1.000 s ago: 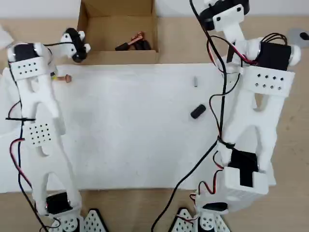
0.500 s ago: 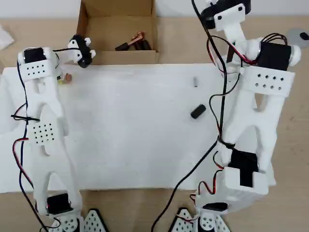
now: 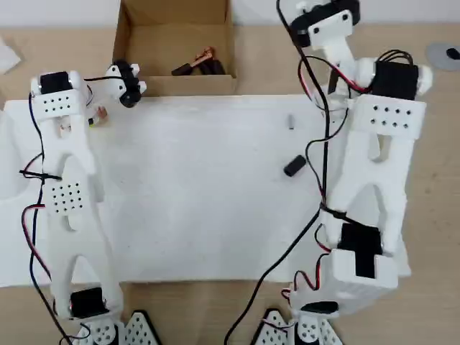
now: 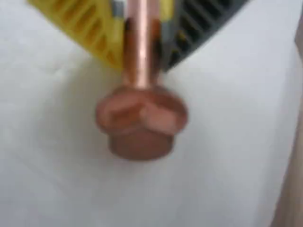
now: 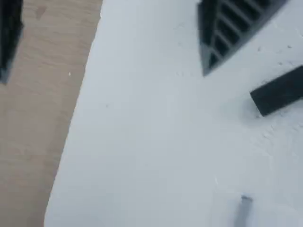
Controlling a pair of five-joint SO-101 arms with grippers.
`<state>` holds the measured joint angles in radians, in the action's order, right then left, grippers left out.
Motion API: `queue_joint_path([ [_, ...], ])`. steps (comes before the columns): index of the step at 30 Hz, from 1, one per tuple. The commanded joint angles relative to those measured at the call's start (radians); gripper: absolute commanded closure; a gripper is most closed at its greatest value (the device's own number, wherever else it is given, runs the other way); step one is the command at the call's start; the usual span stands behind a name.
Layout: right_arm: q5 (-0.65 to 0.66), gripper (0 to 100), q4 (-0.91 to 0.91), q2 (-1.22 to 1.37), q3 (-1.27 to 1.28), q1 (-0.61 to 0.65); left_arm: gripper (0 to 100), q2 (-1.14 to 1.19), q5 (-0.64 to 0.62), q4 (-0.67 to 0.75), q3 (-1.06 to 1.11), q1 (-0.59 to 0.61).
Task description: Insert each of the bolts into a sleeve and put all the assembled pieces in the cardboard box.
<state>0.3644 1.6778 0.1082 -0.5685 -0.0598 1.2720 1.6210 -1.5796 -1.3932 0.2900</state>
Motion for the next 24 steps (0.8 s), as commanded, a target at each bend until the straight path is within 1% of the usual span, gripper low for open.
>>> queue_joint_path([
  [1,-0.011,70.2,-0.026,-0.05,0.002,0.019,97,0.047,0.497,-0.08,0.023,-0.054],
  [2,-0.011,70.2,-0.031,-0.05,0.002,0.019,99,0.044,0.496,-0.107,0.014,-0.054],
  [4,-0.011,70.2,-0.032,-0.05,0.002,0.019,99,0.042,0.488,-0.173,-0.003,-0.054],
  [5,-0.011,70.2,-0.032,-0.053,0.002,0.019,99,0.039,0.45,-0.176,-0.023,-0.054],
  [9,-0.011,70.2,0.005,-0.045,0.01,0.053,99,-0.035,0.219,-0.176,-0.052,-0.057],
  [11,-0.051,70.2,0.02,-0.035,0.044,0.061,99,-0.088,0.127,-0.176,-0.025,-0.057],
  [13,-0.104,70.2,0.023,-0.03,0.07,0.062,99,-0.151,0.072,-0.176,0.035,-0.057],
  [15,-0.118,70.2,0.025,-0.03,0.093,0.062,99,-0.231,0.041,-0.176,0.115,-0.049],
  [18,-0.123,70.2,0.025,-0.03,0.117,0.064,99,-0.384,0.035,-0.176,0.287,-0.034],
  [24,-0.124,70.2,0.025,-0.03,0.117,0.067,99,-0.671,0.055,-0.175,0.822,-0.044],
])
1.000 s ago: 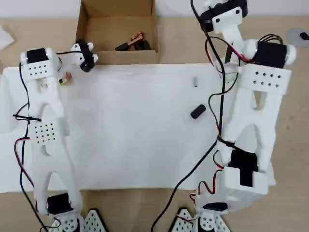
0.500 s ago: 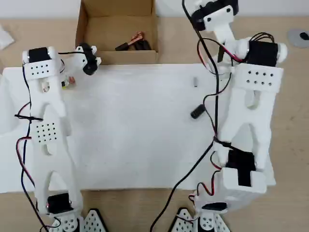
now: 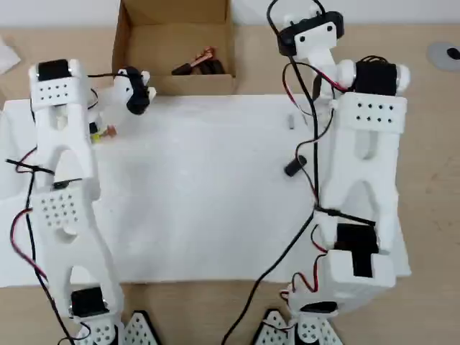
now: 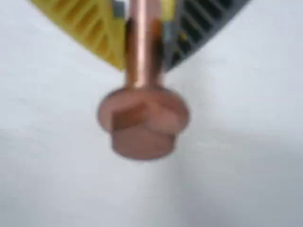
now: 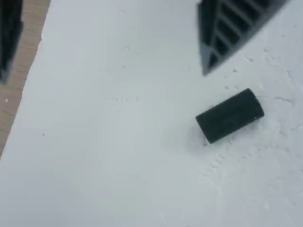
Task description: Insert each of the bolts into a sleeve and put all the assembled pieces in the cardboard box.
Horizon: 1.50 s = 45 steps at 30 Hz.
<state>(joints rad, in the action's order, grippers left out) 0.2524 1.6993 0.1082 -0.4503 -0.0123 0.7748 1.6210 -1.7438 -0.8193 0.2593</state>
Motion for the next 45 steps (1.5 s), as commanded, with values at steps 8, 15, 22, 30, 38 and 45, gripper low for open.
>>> queue_joint_path([
  [8,-0.006,70.2,0.017,-0.03,0.001,0.062,98,-0.196,0.072,0.012,0.42,-0.014],
  [15,-0.009,70.2,0.044,-0.03,0.007,0.061,92,-0.168,0.015,0.121,0.42,-0.012],
  [22,-0.009,70.2,0.046,-0.03,0.007,0.064,90,-0.163,-0.025,0.258,0.43,-0.02],
  [30,-0.009,70.2,0.046,-0.05,0.007,0.062,89,-0.081,-0.02,0.27,0.416,-0.029],
  [38,-0.005,70.2,0.041,-0.119,0.065,0.062,89,-0.036,-0.032,0.262,0.354,-0.048],
  [45,-0.009,70.2,-0.012,-0.173,0.196,0.064,100,-0.033,-0.129,0.269,0.356,-0.081],
])
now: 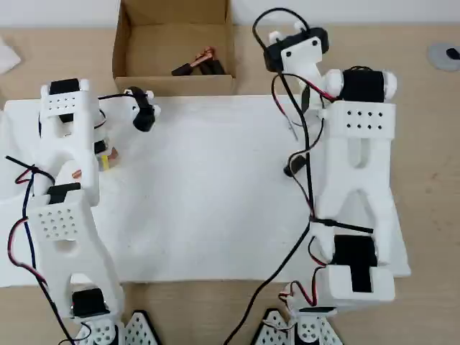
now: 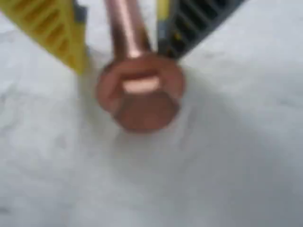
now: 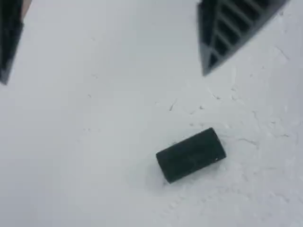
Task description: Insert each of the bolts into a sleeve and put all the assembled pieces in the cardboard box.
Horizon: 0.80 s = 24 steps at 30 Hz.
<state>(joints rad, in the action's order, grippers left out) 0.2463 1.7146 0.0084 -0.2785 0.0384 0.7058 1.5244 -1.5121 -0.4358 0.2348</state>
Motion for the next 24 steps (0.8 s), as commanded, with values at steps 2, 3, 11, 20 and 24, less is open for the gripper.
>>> queue_joint_path([
  [2,0.002,70.2,-0.034,-0.085,0.05,0.013,99,0.036,-0.06,0.037,-0.028,-0.052],
  [3,0.003,70.2,-0.032,-0.085,0.064,0.013,99,0.036,-0.069,0.038,-0.028,-0.052],
  [11,-0.273,70.2,-0.198,-0.084,0.245,0.007,99,0.036,-0.229,0.092,-0.028,-0.02],
  [20,-0.798,70.2,-0.397,-0.084,0.435,-0.005,99,0.035,-0.37,0.101,-0.02,-0.031],
  [24,-0.802,70.2,-0.483,-0.084,0.545,0.005,99,0.035,-0.37,0.101,-0.018,-0.032],
])
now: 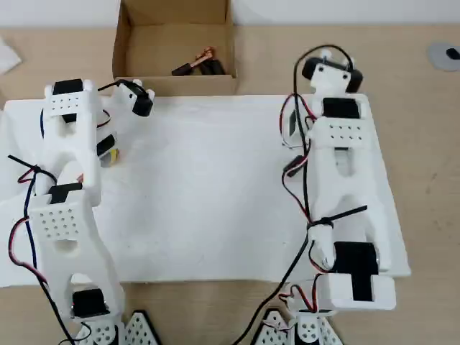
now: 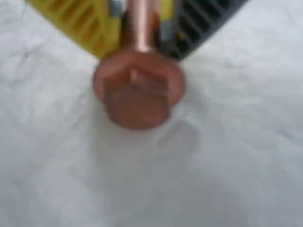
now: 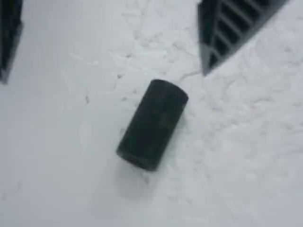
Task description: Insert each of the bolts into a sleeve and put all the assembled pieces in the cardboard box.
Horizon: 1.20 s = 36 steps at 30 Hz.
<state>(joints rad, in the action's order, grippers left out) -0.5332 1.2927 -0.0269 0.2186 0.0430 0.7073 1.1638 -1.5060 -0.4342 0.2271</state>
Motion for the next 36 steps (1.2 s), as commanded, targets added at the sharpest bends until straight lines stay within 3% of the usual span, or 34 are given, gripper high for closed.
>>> queue_joint_path([
  [1,-0.023,70.2,-0.095,-0.048,0.073,-0.001,99,0.033,-0.009,0.095,-0.02,-0.025],
  [13,-0.029,70.2,-0.446,0.035,0.274,0.004,99,0.033,-0.009,0.095,-0.02,-0.025],
  [29,-0.094,70.3,-0.514,0.13,0.277,0.053,99,0.033,-0.006,0.095,-0.02,-0.025],
  [36,-0.086,88.2,-0.506,0.128,0.3,0.059,99,0.033,-0.005,0.095,-0.02,-0.025],
])
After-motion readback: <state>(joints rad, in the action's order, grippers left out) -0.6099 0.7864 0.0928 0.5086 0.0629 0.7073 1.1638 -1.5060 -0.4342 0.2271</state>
